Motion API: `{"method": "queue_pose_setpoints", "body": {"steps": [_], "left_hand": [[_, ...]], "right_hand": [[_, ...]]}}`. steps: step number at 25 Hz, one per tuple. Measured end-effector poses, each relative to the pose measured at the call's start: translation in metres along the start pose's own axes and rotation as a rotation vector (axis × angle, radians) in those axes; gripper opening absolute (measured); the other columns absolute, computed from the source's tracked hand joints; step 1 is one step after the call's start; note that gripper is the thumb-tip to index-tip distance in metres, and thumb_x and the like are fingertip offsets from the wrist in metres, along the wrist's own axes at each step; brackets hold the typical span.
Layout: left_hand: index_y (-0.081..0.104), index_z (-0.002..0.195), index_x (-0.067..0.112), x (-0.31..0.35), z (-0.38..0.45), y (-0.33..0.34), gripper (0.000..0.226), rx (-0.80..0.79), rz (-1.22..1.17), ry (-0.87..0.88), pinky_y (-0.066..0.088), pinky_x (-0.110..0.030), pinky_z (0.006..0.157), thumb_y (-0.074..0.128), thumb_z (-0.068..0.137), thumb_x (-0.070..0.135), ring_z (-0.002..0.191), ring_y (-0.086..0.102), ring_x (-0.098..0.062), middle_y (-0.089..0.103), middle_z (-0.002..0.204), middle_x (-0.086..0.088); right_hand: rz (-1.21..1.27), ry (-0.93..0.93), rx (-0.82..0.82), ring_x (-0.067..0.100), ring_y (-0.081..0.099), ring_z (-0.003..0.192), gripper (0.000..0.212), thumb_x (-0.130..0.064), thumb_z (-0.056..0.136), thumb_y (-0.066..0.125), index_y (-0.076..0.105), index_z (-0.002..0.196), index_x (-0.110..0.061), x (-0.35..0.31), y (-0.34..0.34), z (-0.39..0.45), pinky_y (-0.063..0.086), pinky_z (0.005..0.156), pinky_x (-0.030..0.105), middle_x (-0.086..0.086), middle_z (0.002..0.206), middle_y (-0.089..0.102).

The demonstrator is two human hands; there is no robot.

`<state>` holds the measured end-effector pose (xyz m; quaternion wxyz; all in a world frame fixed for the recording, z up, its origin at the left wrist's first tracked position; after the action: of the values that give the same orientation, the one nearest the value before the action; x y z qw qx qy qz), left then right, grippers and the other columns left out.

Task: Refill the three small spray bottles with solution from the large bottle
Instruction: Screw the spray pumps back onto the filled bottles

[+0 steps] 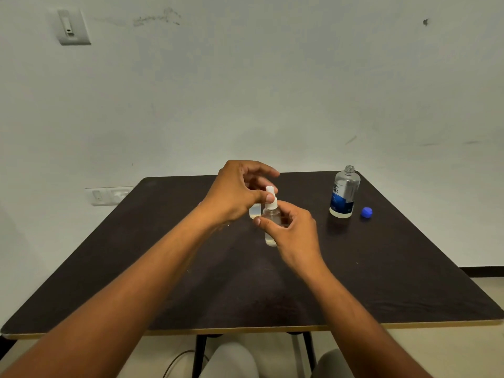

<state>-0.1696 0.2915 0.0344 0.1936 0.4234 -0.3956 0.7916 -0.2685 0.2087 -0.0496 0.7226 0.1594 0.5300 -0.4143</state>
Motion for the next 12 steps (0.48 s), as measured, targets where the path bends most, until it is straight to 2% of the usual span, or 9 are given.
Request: {"method": "queue_pose_setpoints", "body": {"steps": [3, 5, 7, 9, 12], "left_hand": [[0.071, 0.124, 0.016, 0.005, 0.0013, 0.004, 0.042, -0.099, -0.102, 0.021, 0.06, -0.022, 0.085, 0.071, 0.089, -0.007, 0.099, 0.075, -0.011, 0.08, 0.102, 0.002], [0.074, 0.117, 0.016, 0.0068, 0.0025, -0.0003, 0.034, -0.035, -0.147, 0.038, 0.06, -0.023, 0.083, 0.075, 0.088, -0.001, 0.098, 0.076, -0.012, 0.079, 0.102, 0.001], [0.078, 0.099, 0.017, 0.0057, 0.0018, -0.0053, 0.02, 0.095, -0.094, 0.041, 0.059, -0.021, 0.075, 0.086, 0.081, 0.015, 0.086, 0.076, -0.015, 0.078, 0.089, 0.001], [0.078, 0.089, 0.017, 0.0027, 0.0012, -0.0045, 0.018, 0.153, -0.053, 0.031, 0.06, -0.021, 0.071, 0.09, 0.076, 0.02, 0.08, 0.075, -0.015, 0.078, 0.083, 0.002], [0.08, 0.098, 0.016, 0.002, 0.0057, -0.001, 0.019, 0.085, -0.064, 0.017, 0.061, -0.022, 0.078, 0.083, 0.082, 0.007, 0.086, 0.077, -0.009, 0.08, 0.089, 0.004]], "right_hand": [[0.037, -0.013, 0.009, -0.003, 0.067, 0.091, 0.026, -0.031, 0.083, 0.083, 0.07, 0.103, -0.041, -0.0033, -0.0035, 0.0022, 0.048, 0.067, 0.008, -0.02, 0.091, 0.073], [0.046, -0.021, 0.012, 0.0, 0.068, 0.091, 0.025, -0.03, 0.083, 0.083, 0.071, 0.103, -0.04, -0.006, -0.0051, 0.0044, 0.049, 0.068, 0.009, -0.019, 0.091, 0.073], [0.047, -0.016, 0.012, -0.001, 0.069, 0.09, 0.023, -0.031, 0.083, 0.083, 0.071, 0.101, -0.039, -0.007, -0.0055, 0.0057, 0.05, 0.068, 0.009, -0.019, 0.091, 0.074], [0.047, -0.012, 0.006, -0.003, 0.069, 0.089, 0.021, -0.032, 0.083, 0.083, 0.071, 0.099, -0.039, -0.0079, -0.0045, 0.0058, 0.05, 0.066, 0.009, -0.019, 0.09, 0.074], [0.049, -0.02, -0.002, -0.001, 0.069, 0.091, 0.022, -0.03, 0.084, 0.082, 0.074, 0.105, -0.033, -0.0075, -0.0048, 0.0061, 0.049, 0.066, 0.008, -0.017, 0.092, 0.074]]}}
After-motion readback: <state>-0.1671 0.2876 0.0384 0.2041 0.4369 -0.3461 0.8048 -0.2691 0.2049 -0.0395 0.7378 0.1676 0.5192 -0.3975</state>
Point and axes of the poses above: each hand's wrist, its own z-axis towards the middle knuckle, its own y-axis out of the palm, x = y × z, the point moved 9 cm from there along z, towards the middle knuckle
